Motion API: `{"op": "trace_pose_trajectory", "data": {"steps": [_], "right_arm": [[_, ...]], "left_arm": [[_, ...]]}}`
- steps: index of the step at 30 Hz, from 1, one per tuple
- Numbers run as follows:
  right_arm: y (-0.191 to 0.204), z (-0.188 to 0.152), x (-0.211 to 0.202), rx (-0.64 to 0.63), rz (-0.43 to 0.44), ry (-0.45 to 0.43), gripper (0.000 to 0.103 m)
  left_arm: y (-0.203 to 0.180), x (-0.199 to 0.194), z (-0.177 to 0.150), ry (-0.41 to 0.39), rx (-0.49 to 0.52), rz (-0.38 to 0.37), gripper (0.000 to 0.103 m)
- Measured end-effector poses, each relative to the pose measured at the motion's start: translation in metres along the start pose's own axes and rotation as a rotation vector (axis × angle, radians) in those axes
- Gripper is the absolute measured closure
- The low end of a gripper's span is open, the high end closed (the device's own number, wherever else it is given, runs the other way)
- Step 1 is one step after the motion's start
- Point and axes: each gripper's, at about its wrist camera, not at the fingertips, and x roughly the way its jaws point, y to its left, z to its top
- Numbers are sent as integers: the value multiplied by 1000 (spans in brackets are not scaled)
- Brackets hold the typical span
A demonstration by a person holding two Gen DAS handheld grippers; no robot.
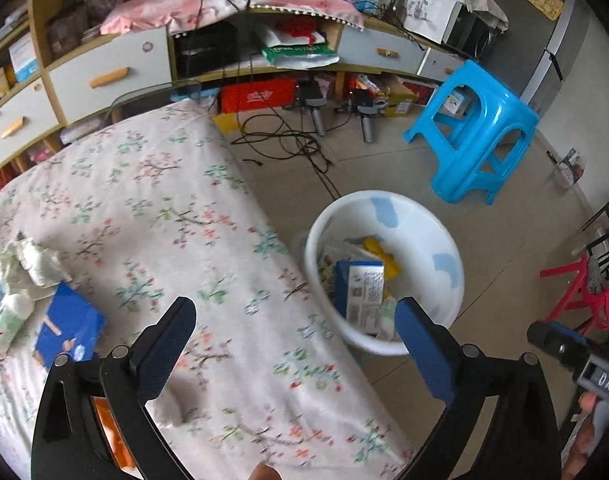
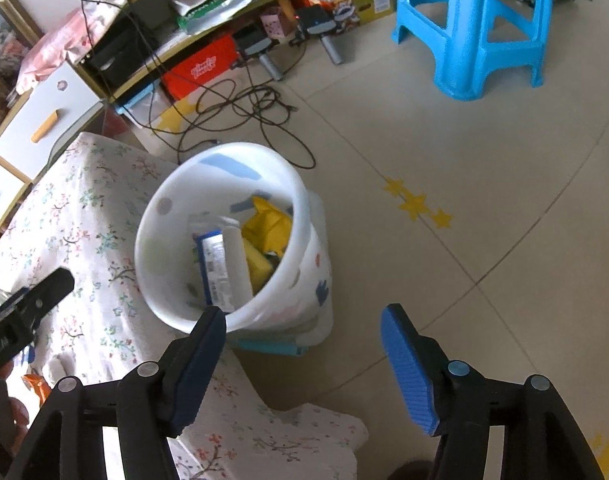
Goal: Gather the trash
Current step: 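Carry the blue box over the bin and open the left tool, then move the right tool to the table and grasp the white tissue ball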
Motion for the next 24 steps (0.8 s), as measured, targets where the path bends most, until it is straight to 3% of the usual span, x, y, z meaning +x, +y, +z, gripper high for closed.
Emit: {"op": "trace_pose_trajectory", "data": {"steps": [9, 16, 24], "right_arm": [[32, -9, 0, -83, -20, -10, 32], [66, -21, 8, -172, -45, -1, 29], [114, -35, 23, -263, -44, 28, 17]], "left_arm": [[39, -30, -21, -21, 2, 33, 2], [93, -54, -42, -34, -67, 59, 2], [156, -75, -64, -61, -143, 156, 0]]}}
